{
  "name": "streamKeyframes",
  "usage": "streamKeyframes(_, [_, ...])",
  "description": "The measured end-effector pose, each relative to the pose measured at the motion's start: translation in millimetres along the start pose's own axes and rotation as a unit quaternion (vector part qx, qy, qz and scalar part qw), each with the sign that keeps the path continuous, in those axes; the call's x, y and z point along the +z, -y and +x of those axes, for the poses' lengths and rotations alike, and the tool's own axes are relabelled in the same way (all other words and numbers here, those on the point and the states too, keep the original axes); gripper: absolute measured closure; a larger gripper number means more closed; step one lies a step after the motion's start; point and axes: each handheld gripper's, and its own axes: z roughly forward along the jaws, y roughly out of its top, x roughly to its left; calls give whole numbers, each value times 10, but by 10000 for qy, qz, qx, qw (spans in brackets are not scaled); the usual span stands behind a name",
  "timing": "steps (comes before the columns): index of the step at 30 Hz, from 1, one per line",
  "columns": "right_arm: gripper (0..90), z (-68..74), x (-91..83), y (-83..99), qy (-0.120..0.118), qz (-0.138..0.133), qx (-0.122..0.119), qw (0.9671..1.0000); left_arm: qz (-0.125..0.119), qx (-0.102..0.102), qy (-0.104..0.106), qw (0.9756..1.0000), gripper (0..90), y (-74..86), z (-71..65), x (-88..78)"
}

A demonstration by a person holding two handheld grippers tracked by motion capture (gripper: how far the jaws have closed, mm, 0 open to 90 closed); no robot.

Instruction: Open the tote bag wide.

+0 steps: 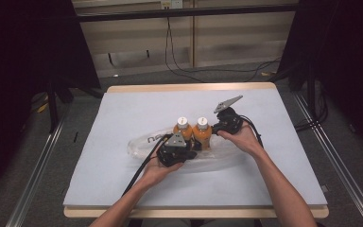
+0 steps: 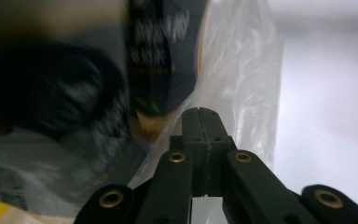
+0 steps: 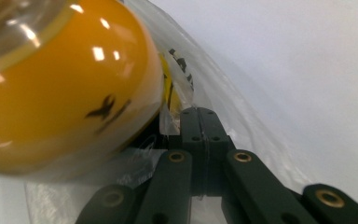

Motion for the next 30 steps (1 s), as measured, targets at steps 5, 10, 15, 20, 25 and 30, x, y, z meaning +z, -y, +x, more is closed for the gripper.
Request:
streamKeyframes(5, [900,-41,167,10,-65,204,129,9997,125,16,18,9999,900,67,-33,1])
streamKeyframes(10, [900,-130,367,110,-194,374,352,9985,230,57,59,9997,900,133,-34,10])
streamKeyframes(15, [900,-216,506,111,-112,450,443,9979,334,29,139,9993,900,147,-37,6])
streamKeyframes(20, [900,-277,587,38,73,397,463,9981,240,122,273,9993,900,171,-76,10])
streamKeyframes(25, [900,-325,676,-10,202,200,608,9977,274,198,289,9990,900,169,-142,6])
streamKeyframes(30, [900,-326,729,-57,350,167,612,9974,199,163,426,9988,900,184,-200,14])
